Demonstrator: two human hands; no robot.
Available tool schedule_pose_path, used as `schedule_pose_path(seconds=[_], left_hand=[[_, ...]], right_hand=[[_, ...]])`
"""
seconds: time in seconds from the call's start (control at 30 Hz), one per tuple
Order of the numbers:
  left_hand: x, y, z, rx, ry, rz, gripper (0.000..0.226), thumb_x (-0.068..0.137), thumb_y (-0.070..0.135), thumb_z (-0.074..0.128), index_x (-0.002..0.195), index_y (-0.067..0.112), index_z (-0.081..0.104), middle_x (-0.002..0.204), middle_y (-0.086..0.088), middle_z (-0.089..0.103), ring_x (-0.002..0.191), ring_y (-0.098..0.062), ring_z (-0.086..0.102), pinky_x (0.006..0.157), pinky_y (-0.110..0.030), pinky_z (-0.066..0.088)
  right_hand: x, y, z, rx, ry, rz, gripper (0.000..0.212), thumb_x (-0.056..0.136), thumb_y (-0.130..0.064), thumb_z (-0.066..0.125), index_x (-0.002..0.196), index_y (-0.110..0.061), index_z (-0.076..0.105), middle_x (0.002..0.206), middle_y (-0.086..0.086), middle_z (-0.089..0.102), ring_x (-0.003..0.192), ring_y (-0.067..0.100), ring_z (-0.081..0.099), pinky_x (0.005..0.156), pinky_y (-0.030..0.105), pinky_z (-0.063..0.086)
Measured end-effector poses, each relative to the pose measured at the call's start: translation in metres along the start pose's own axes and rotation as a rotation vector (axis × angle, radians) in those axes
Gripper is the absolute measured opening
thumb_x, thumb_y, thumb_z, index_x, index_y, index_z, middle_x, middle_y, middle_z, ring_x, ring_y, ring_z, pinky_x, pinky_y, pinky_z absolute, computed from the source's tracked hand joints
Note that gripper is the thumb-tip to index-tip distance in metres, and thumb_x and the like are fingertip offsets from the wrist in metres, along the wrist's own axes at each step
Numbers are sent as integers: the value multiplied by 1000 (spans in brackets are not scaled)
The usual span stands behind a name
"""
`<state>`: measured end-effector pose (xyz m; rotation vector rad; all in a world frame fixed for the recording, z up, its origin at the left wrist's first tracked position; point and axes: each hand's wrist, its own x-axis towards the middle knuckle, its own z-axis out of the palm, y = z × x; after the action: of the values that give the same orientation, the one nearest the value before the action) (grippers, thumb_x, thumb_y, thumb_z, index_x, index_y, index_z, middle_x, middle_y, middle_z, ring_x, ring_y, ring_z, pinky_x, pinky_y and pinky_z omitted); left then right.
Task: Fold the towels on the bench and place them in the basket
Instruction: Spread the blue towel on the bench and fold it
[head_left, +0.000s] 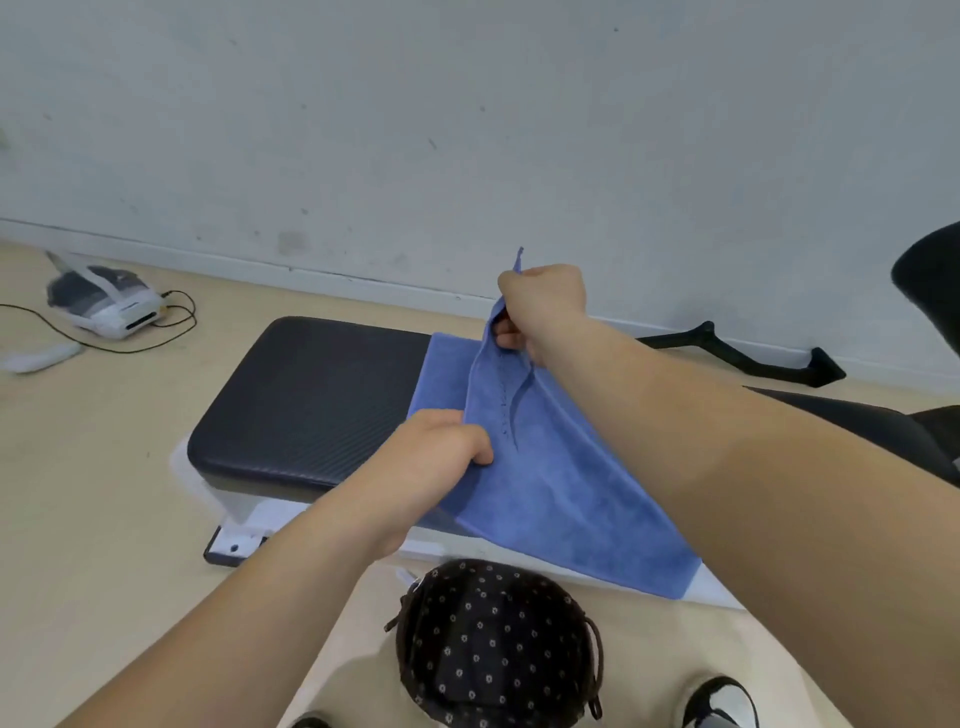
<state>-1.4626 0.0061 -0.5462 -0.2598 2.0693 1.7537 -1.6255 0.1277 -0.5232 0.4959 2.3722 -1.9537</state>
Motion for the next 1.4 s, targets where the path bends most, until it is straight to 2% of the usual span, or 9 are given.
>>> schedule_pose_path(seconds=[0.2, 0.3, 0.43, 0.6, 0.77, 0.9, 1.17, 1.3, 1.4], left_hand=[[14, -19, -29, 263, 52, -30, 11, 86, 10, 53, 76, 11, 56, 69, -11, 57, 56, -25, 58, 56, -35, 58], [16, -27, -41, 491, 45, -50, 13, 86, 19, 54, 75, 11, 56, 62, -11, 72, 58, -32, 72, 59, -36, 62], [17, -30, -48, 625, 78, -60, 21, 86, 29, 60, 73, 13, 59, 64, -7, 75, 61, -26, 75, 56, -31, 60], [21, -25, -42, 861, 338, 14, 49, 81, 67, 63, 84, 19, 59, 61, 9, 72, 65, -10, 71, 65, -35, 59], [31, -30, -34, 937, 354, 22, 49, 80, 66, 70, 90, 24, 48, 83, 7, 65, 74, -14, 65, 64, -37, 57], [40, -32, -28, 837, 322, 35, 31, 88, 49, 70, 91, 24, 51, 84, 4, 66, 77, -17, 64, 68, -39, 56], [64, -30, -1, 932, 422, 294, 6, 99, 30, 55, 100, 24, 58, 101, 1, 59, 89, -23, 56, 73, -41, 51], [79, -24, 19, 1053, 467, 432, 18, 96, 35, 60, 112, 27, 64, 111, -1, 59, 101, -28, 53, 82, -44, 44], [84, -17, 30, 1122, 522, 500, 21, 90, 36, 67, 108, 26, 64, 109, -2, 57, 99, -29, 51, 78, -40, 36]], right_hand=[[6, 28, 29, -12, -188, 80, 19, 96, -7, 51, 79, -7, 59, 77, 16, 57, 65, 29, 56, 61, 32, 57], [10, 44, 22, -112, -199, -65, 20, 95, -16, 54, 84, -4, 66, 78, 12, 64, 70, 24, 65, 71, 36, 64], [25, 60, -20, -632, -56, -395, 25, 93, -25, 52, 93, -9, 71, 84, 10, 69, 82, 22, 61, 78, 33, 51], [42, 91, -107, -1256, -9, -214, 46, 100, -50, 39, 122, -15, 60, 122, 11, 63, 118, 36, 57, 97, 46, 47], [39, 109, -144, -1115, 84, -370, 30, 104, -38, 45, 105, -13, 61, 111, 8, 59, 99, 29, 57, 81, 41, 51], [24, 106, -151, -1309, 136, -479, 22, 104, -34, 49, 103, -13, 58, 104, 5, 59, 96, 26, 54, 70, 35, 40], [-32, 69, -180, -1765, -191, -4, 6, 85, -16, 54, 81, -20, 55, 73, -4, 58, 63, 17, 52, 60, 28, 40], [-57, 69, -212, -1659, -527, 471, 14, 88, -23, 67, 83, -10, 70, 69, 4, 73, 63, 20, 69, 67, 32, 55], [-66, 73, -225, -1637, -626, 497, 16, 88, -21, 69, 88, -5, 75, 74, 7, 77, 66, 20, 72, 64, 31, 57]])
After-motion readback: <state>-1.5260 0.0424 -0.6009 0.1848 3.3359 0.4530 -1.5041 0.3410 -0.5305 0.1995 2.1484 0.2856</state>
